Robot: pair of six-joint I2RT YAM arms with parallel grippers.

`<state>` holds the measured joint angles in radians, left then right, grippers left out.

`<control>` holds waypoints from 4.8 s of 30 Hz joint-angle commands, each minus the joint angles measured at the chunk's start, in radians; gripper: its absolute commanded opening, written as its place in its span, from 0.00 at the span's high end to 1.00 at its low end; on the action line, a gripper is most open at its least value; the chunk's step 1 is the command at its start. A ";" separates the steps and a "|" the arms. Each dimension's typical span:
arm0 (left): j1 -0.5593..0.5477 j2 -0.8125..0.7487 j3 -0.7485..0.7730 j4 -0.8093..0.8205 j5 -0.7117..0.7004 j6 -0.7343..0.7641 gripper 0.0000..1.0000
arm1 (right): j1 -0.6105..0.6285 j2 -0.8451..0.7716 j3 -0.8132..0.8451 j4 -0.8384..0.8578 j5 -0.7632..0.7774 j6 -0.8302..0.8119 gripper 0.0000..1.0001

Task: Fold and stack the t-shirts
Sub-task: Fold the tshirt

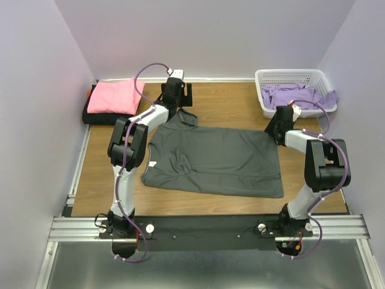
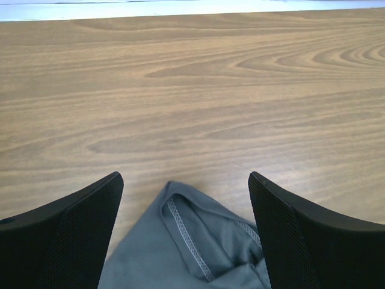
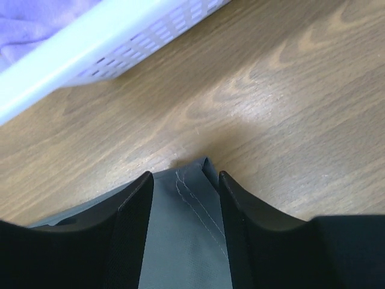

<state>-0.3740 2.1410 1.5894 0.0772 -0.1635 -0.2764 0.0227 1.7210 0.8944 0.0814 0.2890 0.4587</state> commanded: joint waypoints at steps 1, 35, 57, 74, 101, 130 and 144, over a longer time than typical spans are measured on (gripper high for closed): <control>0.006 0.069 0.095 -0.103 0.012 0.028 0.08 | -0.018 0.022 0.025 0.020 -0.031 0.018 0.46; 0.006 0.155 0.118 -0.172 0.084 0.019 0.62 | -0.055 0.071 0.052 0.012 -0.114 0.024 0.58; 0.040 0.014 0.063 -0.099 0.111 -0.007 1.00 | -0.032 0.006 0.043 0.011 -0.175 0.003 0.98; 0.072 -0.147 -0.017 -0.042 0.084 -0.012 1.00 | -0.024 -0.060 0.080 0.001 -0.203 -0.029 0.98; 0.057 -0.779 -0.778 0.200 0.139 -0.136 1.00 | 0.014 -0.402 -0.196 -0.063 -0.106 -0.052 0.98; 0.001 -1.265 -1.155 0.133 0.173 -0.225 0.02 | 0.014 -0.759 -0.373 -0.235 -0.111 -0.009 0.25; 0.001 -0.939 -1.051 0.288 0.196 -0.207 0.02 | 0.016 -0.614 -0.307 -0.148 -0.195 -0.029 0.20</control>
<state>-0.3687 1.1332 0.5095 0.2916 -0.0074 -0.4938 0.0319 1.0626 0.5694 -0.1097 0.1501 0.4400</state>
